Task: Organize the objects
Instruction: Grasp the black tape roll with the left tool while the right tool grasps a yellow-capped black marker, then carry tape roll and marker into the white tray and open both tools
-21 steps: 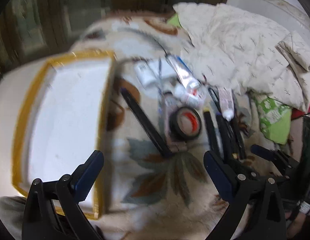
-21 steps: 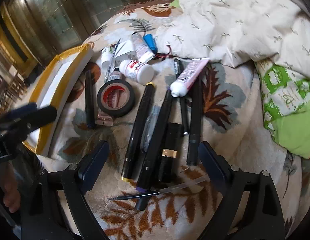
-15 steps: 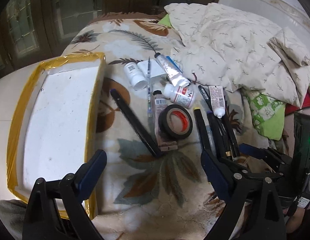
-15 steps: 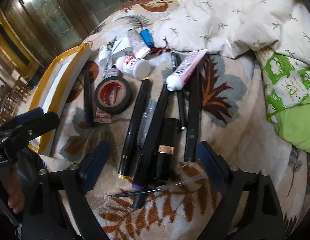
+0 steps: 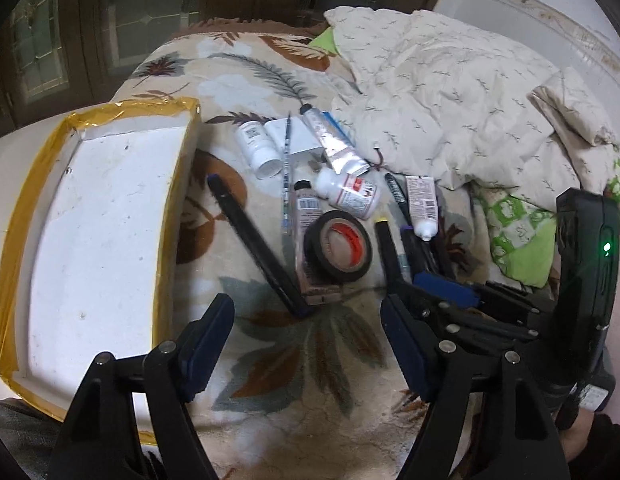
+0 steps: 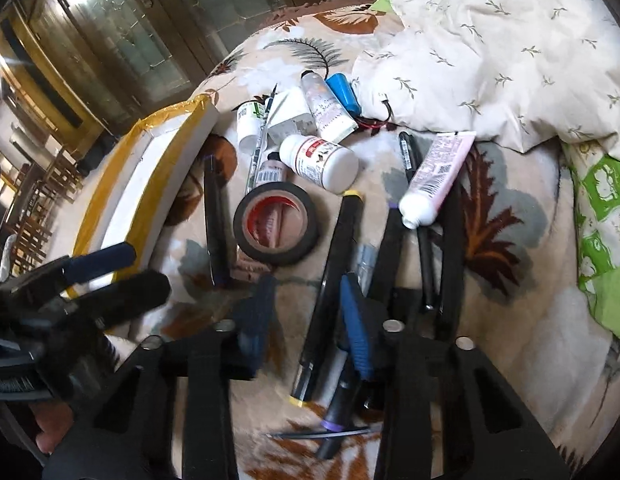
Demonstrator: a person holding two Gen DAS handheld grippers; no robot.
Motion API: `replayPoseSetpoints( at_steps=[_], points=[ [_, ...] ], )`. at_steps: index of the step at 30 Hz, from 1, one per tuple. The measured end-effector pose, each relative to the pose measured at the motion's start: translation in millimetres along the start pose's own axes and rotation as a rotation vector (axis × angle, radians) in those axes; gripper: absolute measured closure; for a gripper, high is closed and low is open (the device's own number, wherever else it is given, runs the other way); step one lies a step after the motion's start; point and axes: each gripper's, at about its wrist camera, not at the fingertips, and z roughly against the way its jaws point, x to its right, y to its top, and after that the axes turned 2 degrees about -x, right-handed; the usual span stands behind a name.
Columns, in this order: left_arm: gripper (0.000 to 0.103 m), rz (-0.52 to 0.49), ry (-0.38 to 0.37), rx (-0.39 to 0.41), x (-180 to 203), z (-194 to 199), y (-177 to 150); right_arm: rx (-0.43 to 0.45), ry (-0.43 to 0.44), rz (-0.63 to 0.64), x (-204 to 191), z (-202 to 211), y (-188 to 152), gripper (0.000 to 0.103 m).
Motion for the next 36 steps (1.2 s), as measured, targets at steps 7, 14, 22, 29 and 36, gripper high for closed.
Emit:
replayPoseSetpoints(
  at_steps=[7, 14, 22, 29, 36],
  points=[
    [0.029, -0.001, -0.016, -0.047, 1.1, -9.0, 8.8, -0.094, -0.029, -0.001, -2.6, -22.1, -6.8, 0.073],
    [0.058, -0.053, 0.07, -0.092, 10.2, -37.6, 38.0, -0.12, -0.042, 0.009, -3.0, -34.4, -7.5, 0.082],
    [0.076, -0.1, 0.058, -0.151, 14.2, -83.3, 44.5, -0.099, -0.004, -0.012, 2.6, -32.2, -12.2, 0.084],
    [0.091, -0.02, 0.038, -0.127, -0.6, -60.9, 30.5, -0.092, 0.021, -0.033, 5.7, -31.2, -11.6, 0.085],
    [0.092, 0.081, -0.005, -0.068, -22.0, -17.1, 20.2, -0.074, 0.06, -0.045, 9.1, -24.5, -17.0, 0.088]
  ],
)
